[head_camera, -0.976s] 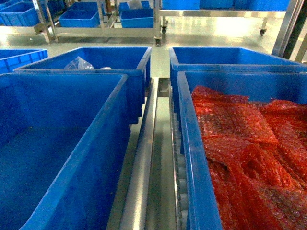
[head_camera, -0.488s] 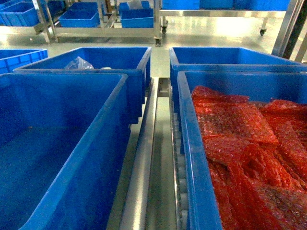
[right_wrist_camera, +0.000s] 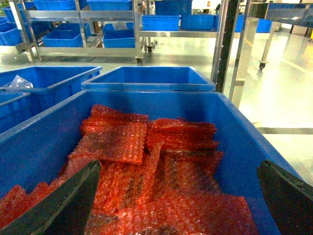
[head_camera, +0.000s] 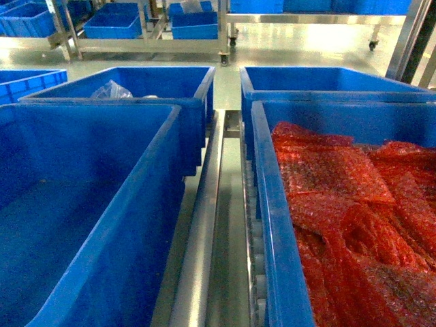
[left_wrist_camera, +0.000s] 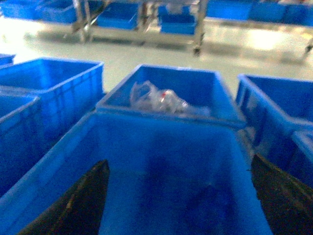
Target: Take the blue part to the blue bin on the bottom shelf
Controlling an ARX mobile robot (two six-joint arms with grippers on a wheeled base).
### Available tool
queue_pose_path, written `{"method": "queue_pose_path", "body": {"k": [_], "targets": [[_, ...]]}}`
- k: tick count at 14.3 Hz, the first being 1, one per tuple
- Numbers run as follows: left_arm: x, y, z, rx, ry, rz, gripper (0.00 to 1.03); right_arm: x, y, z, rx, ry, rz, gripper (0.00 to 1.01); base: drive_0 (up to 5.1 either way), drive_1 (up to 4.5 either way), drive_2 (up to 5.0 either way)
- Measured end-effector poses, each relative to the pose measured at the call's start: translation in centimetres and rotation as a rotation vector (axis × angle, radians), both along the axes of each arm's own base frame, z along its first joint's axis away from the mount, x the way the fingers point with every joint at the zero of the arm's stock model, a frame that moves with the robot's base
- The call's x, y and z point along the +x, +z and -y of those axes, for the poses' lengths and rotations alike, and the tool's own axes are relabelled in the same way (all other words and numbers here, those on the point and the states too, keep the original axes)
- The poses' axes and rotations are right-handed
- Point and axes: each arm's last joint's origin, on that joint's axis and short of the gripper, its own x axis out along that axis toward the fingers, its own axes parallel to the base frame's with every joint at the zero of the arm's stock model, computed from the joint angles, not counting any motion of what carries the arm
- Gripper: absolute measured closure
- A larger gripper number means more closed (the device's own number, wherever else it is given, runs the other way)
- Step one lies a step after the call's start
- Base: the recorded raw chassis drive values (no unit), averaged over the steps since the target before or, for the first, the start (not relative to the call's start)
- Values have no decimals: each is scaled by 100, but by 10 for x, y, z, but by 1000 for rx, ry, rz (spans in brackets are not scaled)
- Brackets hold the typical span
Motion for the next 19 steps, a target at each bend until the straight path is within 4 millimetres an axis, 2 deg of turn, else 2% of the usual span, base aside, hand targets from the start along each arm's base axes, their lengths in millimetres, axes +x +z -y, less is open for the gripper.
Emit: {"method": "queue_pose_path", "body": {"k": [2, 3, 5, 8, 9, 13, 16, 19], "targets": [[-6, -5, -5, 10, -55, 52, 24, 0, 0, 0, 0, 0, -1, 3, 0, 0, 0], [-12, -11, -9, 24, -88, 79, 31, 0, 0, 0, 0, 0, 0, 3, 0, 0, 0], [-25, -29, -20, 60, -130, 77, 56, 0, 0, 0, 0, 0, 0, 3, 0, 0, 0], [-41, -45, -31, 66, -133, 82, 94, 0, 0, 0, 0, 0, 0, 3, 0, 0, 0], [-46, -50, -35, 66, -132, 80, 101, 0, 0, 0, 0, 0, 0, 3, 0, 0, 0], [-61, -62, -50, 68, -116, 80, 101, 0, 0, 0, 0, 0, -1, 3, 0, 0, 0], [-75, -75, -48, 69, -139, 86, 101, 0, 0, 0, 0, 0, 0, 3, 0, 0, 0], [-80, -74, -48, 70, -139, 99, 101, 0, 0, 0, 0, 0, 0, 3, 0, 0, 0]]}}
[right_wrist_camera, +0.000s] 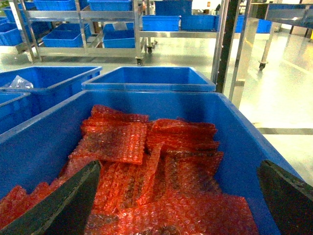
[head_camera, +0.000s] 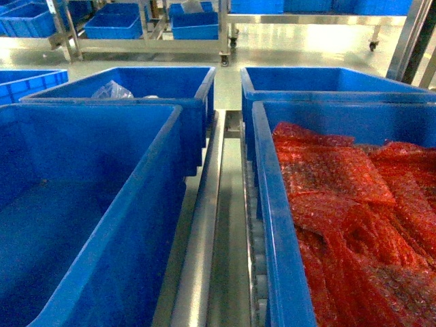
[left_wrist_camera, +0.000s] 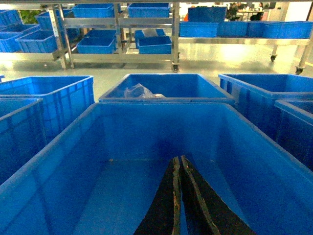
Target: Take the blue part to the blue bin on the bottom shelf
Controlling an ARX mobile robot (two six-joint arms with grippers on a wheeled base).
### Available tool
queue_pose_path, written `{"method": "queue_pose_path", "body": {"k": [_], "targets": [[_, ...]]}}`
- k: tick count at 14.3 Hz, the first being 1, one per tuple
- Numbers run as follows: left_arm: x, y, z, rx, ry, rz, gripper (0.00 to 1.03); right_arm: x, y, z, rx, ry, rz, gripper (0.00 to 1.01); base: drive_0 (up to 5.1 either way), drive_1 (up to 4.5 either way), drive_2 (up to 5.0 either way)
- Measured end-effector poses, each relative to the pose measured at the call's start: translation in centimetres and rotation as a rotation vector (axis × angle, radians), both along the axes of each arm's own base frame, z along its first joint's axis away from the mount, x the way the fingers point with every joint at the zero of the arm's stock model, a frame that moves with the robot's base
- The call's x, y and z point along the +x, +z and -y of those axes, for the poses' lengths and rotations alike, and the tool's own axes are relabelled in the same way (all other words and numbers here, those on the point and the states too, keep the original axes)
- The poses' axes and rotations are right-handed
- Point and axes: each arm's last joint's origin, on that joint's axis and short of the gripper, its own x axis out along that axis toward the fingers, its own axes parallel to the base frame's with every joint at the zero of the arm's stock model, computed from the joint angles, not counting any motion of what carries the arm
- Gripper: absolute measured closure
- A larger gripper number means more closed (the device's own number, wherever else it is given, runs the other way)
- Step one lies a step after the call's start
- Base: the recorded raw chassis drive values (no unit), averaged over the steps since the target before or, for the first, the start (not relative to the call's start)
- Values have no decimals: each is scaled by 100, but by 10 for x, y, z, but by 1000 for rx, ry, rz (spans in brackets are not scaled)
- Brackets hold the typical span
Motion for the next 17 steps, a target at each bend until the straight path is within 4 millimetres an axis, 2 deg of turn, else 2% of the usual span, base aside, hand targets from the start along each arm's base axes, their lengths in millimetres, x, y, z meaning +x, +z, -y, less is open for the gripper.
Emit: {"method": "queue_pose_path", "body": {"k": [7, 9, 10, 16, 17], "targets": [[-7, -1, 0, 0, 0, -1, 101, 0, 0, 0, 0, 0, 0, 3, 0, 0, 0], [-17, -6, 0, 0, 0, -34, 101, 0, 0, 0, 0, 0, 0, 3, 0, 0, 0], [-17, -1, 0, 2, 3, 2, 101, 0, 0, 0, 0, 1, 2, 3, 0, 0, 0], [-17, -4, 0, 4, 0, -17, 101, 0, 0, 0, 0, 0, -1, 3, 0, 0, 0], [-17, -4, 0, 3, 0, -17, 94, 0, 0, 0, 0, 0, 0, 3, 0, 0, 0]]}}
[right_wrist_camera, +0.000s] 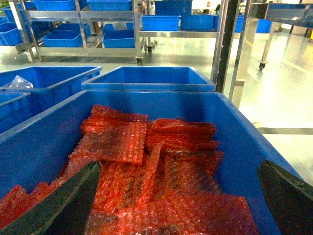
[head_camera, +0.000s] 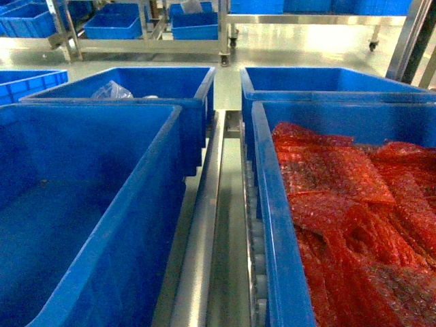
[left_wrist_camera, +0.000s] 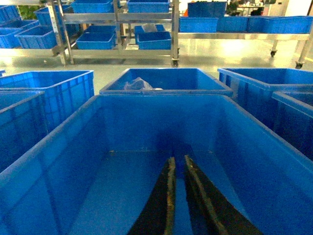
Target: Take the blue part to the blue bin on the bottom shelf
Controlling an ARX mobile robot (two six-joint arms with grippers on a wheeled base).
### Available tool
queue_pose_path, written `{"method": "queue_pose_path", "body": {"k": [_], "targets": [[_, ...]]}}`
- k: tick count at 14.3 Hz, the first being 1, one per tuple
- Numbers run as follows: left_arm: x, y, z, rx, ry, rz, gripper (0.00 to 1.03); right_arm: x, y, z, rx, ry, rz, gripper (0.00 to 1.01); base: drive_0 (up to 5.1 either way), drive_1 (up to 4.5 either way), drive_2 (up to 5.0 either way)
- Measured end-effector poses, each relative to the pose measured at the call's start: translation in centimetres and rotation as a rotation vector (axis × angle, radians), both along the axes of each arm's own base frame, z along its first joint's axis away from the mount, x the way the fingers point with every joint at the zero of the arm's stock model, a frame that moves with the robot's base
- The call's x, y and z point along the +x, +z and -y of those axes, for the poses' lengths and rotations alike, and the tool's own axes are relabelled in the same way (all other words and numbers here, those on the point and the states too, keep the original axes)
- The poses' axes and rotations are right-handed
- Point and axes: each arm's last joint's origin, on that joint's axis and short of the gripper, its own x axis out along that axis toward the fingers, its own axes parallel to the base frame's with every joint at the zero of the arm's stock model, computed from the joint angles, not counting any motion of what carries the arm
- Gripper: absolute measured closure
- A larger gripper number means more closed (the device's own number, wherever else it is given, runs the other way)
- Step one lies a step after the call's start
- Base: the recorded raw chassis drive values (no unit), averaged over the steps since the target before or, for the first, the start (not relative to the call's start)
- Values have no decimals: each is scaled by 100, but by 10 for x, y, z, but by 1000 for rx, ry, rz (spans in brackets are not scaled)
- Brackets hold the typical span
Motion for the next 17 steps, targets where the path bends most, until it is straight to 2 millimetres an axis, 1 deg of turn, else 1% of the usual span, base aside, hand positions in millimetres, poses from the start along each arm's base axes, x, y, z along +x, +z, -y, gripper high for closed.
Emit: {"method": "queue_pose_path", "body": {"k": [2, 4, 6, 7, 8, 9, 17], "targets": [[0, 0, 0, 0, 0, 0, 74, 0, 0, 0, 0, 0, 0, 3, 0, 0, 0], [0, 0, 0, 0, 0, 0, 43, 0, 0, 0, 0, 0, 0, 3, 0, 0, 0], [0, 0, 0, 0, 0, 0, 23, 0, 0, 0, 0, 0, 0, 3, 0, 0, 0], [0, 0, 0, 0, 0, 0, 7, 0, 0, 0, 0, 0, 0, 3, 0, 0, 0], [0, 0, 0, 1, 0, 0, 4, 0, 0, 0, 0, 0, 0, 3, 0, 0, 0], [0, 0, 0, 1, 0, 0, 6, 0, 0, 0, 0, 0, 0, 3, 0, 0, 0], [0, 0, 0, 1, 0, 0, 5, 0, 0, 0, 0, 0, 0, 3, 0, 0, 0]]}}
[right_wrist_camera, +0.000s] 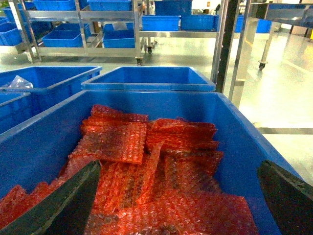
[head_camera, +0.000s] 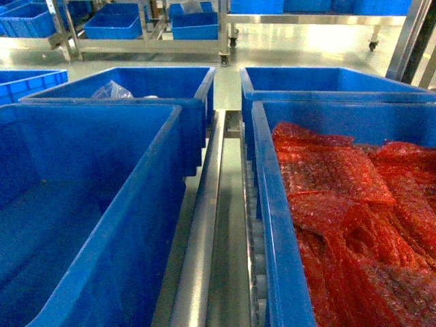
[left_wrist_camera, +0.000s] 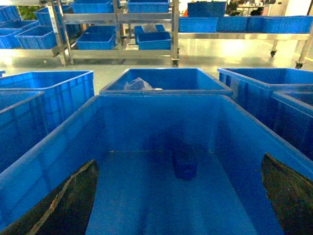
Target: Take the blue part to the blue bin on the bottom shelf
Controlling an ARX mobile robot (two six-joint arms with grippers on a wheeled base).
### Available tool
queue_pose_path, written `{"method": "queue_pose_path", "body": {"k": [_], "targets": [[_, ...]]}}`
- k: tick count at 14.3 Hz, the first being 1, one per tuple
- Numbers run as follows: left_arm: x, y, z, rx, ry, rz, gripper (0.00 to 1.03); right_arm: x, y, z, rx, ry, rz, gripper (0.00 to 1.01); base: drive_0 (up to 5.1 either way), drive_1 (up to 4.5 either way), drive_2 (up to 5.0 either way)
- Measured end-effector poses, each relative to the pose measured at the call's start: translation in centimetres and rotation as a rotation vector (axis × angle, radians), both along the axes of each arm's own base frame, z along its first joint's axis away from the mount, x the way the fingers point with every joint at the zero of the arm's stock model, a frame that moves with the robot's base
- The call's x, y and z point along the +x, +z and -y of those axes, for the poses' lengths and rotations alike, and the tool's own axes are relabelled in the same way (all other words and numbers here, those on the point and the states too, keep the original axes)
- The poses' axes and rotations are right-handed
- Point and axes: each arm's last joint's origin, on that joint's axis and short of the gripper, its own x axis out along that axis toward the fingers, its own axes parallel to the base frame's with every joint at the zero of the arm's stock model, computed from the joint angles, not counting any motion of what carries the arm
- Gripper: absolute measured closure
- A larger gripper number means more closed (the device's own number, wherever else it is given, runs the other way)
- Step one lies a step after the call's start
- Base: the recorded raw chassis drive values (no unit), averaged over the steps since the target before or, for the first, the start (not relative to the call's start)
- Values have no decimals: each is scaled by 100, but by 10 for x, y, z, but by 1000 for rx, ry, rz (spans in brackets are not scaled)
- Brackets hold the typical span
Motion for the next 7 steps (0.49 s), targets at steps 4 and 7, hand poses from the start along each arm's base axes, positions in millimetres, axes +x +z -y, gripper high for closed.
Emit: {"method": "queue_pose_path", "body": {"k": [4, 7], "targets": [[0, 0, 0, 0, 0, 0, 5, 0, 0, 0, 0, 0, 0, 3, 0, 0, 0], [0, 0, 0, 0, 0, 0, 5, 0, 0, 0, 0, 0, 0, 3, 0, 0, 0]]}}
